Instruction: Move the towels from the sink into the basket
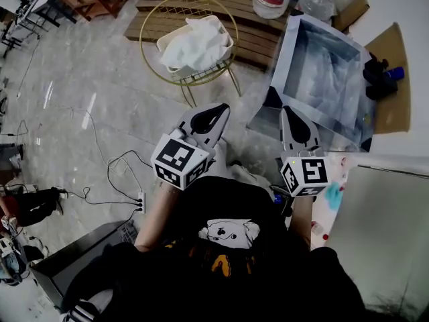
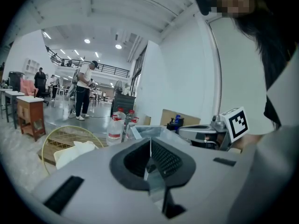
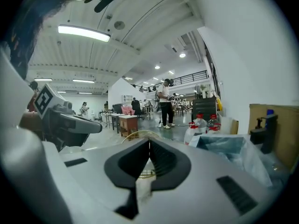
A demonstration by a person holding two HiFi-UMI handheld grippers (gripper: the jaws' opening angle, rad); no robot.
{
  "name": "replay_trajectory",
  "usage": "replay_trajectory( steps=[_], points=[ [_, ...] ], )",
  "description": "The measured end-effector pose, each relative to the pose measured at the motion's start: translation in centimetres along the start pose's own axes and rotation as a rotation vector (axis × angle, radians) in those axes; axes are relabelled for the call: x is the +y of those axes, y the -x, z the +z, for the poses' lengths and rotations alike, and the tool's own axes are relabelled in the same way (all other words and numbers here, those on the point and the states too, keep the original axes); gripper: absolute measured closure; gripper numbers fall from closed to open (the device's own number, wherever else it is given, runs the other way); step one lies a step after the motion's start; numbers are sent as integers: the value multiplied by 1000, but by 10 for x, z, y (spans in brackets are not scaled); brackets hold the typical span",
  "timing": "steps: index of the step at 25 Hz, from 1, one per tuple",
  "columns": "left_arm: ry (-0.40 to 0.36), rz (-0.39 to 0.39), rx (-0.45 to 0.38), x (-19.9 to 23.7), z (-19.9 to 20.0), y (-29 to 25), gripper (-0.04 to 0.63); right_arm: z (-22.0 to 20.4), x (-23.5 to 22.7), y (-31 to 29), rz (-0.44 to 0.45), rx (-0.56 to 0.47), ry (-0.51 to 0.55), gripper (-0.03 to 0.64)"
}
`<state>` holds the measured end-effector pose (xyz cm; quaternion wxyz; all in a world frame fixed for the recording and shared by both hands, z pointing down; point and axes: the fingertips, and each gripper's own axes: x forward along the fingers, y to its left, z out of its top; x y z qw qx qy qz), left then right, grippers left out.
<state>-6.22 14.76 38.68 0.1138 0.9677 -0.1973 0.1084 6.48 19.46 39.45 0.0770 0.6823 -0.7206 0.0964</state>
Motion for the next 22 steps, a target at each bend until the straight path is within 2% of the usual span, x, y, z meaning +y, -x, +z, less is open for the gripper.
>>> replay_trajectory(
  steps=[11,22],
  points=[
    [19,3,30,-19,-22,11,584,-19,-19,28,-58,46,27,612],
    [13,-9,76,-23,-41,20,584,-35,-22,39,-97,61,5,612]
  ],
)
